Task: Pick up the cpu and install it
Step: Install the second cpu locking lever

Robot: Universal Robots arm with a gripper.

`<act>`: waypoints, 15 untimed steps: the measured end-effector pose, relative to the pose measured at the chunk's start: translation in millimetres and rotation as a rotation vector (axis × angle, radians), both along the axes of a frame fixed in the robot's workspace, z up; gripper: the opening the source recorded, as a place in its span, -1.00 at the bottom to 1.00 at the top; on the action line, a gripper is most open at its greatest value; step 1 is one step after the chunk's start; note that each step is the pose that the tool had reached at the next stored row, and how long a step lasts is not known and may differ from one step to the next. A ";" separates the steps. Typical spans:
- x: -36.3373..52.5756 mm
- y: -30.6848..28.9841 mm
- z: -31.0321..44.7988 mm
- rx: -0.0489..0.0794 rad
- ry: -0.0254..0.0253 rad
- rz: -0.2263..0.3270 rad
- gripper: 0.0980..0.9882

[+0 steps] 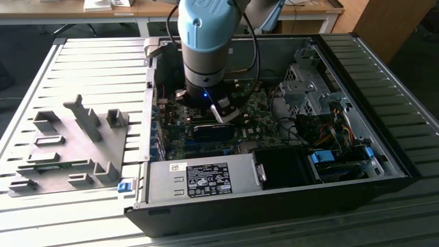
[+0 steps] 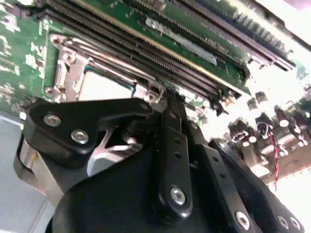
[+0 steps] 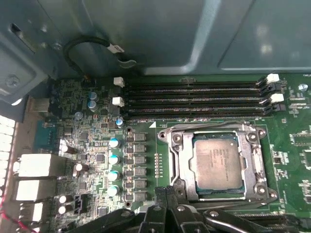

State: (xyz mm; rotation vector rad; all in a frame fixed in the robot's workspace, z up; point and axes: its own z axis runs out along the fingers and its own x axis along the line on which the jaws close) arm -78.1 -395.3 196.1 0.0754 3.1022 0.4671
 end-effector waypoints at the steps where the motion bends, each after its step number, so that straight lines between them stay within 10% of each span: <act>1: -0.1 -0.1 2.3 0.000 0.0001 0.000 -0.98; 15: 0.0 -0.1 28.6 0.002 0.0000 0.000 -0.98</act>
